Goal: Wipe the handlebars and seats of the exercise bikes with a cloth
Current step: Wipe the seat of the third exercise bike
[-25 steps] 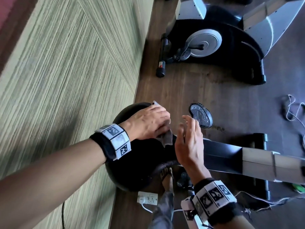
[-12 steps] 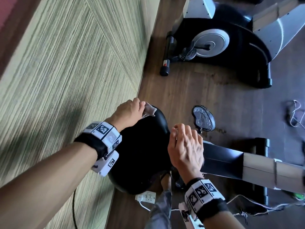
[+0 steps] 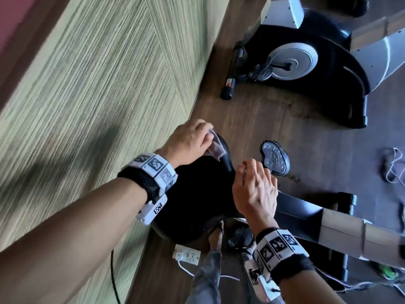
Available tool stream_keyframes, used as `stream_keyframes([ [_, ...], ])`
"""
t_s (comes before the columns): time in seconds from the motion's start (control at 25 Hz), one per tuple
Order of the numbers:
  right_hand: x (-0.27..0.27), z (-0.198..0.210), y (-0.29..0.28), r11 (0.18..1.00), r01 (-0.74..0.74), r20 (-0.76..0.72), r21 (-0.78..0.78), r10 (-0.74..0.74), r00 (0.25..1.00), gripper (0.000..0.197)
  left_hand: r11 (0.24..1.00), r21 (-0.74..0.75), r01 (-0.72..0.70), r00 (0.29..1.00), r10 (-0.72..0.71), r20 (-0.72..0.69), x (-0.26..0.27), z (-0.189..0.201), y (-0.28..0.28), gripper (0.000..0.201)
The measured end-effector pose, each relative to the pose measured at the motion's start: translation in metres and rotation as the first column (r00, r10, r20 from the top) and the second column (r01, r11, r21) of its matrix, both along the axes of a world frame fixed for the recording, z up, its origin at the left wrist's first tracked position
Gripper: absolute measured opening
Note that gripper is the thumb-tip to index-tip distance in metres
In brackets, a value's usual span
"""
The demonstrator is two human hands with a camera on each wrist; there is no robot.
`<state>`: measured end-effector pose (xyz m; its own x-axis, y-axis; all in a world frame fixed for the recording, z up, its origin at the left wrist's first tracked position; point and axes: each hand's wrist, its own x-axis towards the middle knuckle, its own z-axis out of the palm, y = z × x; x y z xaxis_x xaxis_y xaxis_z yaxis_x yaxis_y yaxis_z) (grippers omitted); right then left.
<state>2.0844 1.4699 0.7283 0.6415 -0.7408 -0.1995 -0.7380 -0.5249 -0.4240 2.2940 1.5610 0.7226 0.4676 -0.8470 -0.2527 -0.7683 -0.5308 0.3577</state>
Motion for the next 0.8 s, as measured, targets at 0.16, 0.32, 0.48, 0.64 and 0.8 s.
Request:
stream_keyframes([
  [0.16, -0.002, 0.002, -0.001, 0.999, -0.02, -0.021, 0.045, 0.021, 1.0, 0.031, 0.923, 0.038, -0.382, 0.911, 0.383, -0.154, 0.0, 0.001, 0.047, 0.037],
  [0.32, 0.019, 0.004, -0.005, 0.987, -0.077, -0.066, 0.141, 0.087, 0.994, 0.024, 0.885, -0.053, -0.462, 0.877, 0.447, -0.176, -0.056, 0.008, 0.102, 0.056],
  [0.48, 0.048, 0.006, 0.017, 0.955, -0.278, 0.054, 0.103, 0.274, 0.96, 0.054, 0.811, 0.067, -0.582, 0.743, 0.563, -0.362, -0.065, 0.032, 0.11, 0.07],
  [0.64, 0.05, -0.004, 0.027, 0.954, -0.299, 0.013, 0.008, 0.299, 0.954, 0.06, 0.691, 0.168, -0.703, 0.68, 0.723, -0.123, -0.044, 0.029, 0.07, 0.05],
  [0.8, 0.054, -0.006, 0.028, 0.954, -0.295, 0.019, -0.047, 0.296, 0.955, 0.058, 0.69, 0.053, -0.722, 0.686, 0.723, -0.08, -0.028, 0.016, 0.057, 0.064],
])
